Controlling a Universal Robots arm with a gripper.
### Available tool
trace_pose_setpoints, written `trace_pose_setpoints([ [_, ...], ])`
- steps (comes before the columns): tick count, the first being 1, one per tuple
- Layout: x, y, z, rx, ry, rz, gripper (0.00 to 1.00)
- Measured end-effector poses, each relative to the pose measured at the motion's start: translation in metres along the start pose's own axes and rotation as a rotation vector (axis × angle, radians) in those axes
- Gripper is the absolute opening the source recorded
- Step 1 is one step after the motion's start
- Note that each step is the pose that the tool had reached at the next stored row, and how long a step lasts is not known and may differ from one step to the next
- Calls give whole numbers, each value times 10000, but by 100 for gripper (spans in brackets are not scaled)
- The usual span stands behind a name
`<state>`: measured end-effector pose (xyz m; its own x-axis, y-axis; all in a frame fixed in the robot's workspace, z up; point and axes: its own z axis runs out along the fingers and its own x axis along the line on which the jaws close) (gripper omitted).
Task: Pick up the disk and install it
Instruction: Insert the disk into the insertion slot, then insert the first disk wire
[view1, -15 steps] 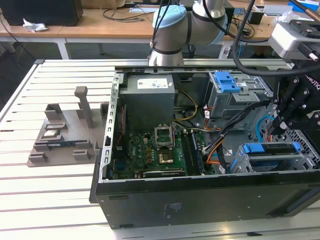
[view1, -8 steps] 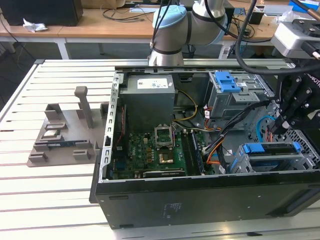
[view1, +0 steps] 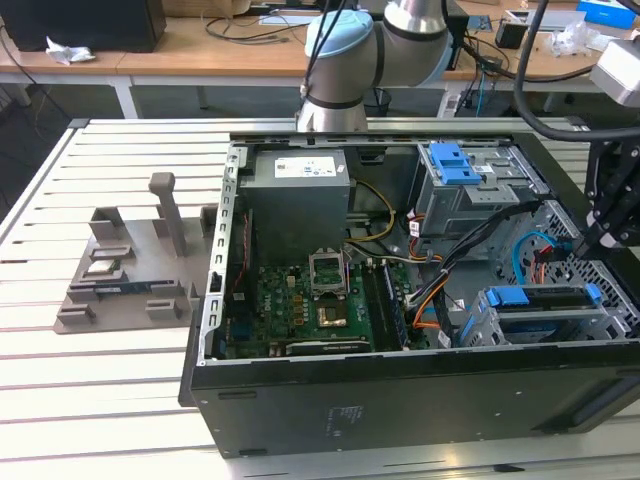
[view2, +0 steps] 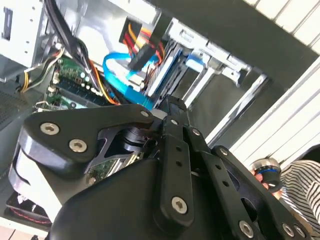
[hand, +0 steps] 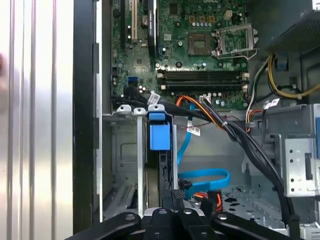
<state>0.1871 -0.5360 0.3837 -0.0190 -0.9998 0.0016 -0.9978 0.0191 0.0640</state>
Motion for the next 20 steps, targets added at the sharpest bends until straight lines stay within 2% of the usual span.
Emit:
trace_pose_setpoints([
  [2, -29, -94, 23, -18, 51, 3, 11],
  [5, -50, -147, 51, -29, 82, 5, 11],
  [18, -53, -113, 61, -31, 83, 4, 11],
  [20, -52, -112, 61, -31, 83, 5, 23],
])
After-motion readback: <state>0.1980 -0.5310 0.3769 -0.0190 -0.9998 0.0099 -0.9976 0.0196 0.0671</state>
